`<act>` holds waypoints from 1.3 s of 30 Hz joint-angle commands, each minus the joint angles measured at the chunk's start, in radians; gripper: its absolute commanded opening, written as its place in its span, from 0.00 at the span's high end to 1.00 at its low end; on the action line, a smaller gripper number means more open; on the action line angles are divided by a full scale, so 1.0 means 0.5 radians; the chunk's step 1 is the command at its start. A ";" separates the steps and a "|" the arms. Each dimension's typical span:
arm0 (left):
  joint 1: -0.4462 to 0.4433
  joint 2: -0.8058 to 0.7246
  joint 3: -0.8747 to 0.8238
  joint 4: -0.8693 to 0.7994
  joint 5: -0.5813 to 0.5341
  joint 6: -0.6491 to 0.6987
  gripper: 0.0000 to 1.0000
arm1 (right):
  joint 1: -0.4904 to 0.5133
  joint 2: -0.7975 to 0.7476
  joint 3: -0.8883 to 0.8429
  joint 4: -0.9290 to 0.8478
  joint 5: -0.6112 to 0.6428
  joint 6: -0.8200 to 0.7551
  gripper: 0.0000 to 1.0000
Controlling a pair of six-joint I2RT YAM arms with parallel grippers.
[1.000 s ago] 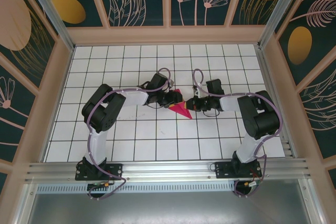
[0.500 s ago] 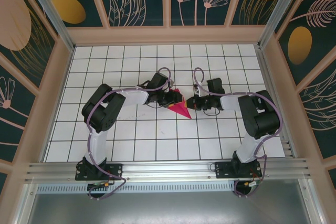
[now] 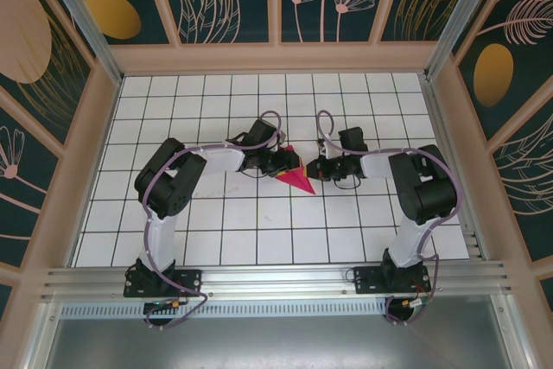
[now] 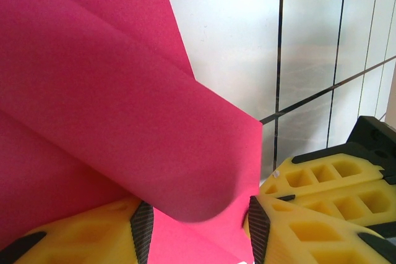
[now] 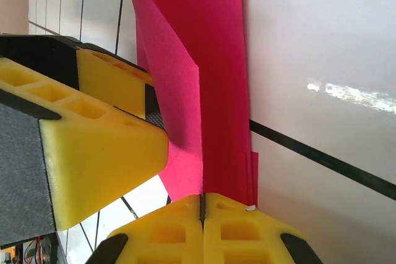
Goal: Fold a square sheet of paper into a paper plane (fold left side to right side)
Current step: Fourth fold the wing at the center of the table.
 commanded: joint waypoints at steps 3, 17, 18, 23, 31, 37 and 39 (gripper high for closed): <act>0.017 0.040 -0.018 -0.190 -0.123 0.060 0.52 | -0.012 0.037 0.083 -0.061 0.011 -0.078 0.98; 0.018 0.046 -0.021 -0.196 -0.131 0.065 0.52 | -0.011 0.096 0.161 -0.151 0.018 -0.127 0.98; 0.019 0.042 -0.023 -0.186 -0.121 0.065 0.52 | -0.012 0.086 0.161 -0.152 0.007 -0.125 0.98; 0.020 -0.065 -0.020 -0.148 -0.078 0.053 0.48 | -0.011 0.018 0.097 -0.141 -0.031 -0.098 0.99; 0.043 -0.317 0.018 -0.195 -0.062 0.068 0.40 | 0.023 -0.120 -0.084 0.050 -0.046 0.088 0.99; 0.113 -0.484 -0.160 -0.163 -0.149 0.017 0.37 | 0.118 -0.291 -0.240 0.240 0.118 0.348 1.00; 0.143 -0.499 -0.233 -0.141 -0.173 0.000 0.38 | 0.150 -0.336 -0.295 0.328 0.160 0.463 1.00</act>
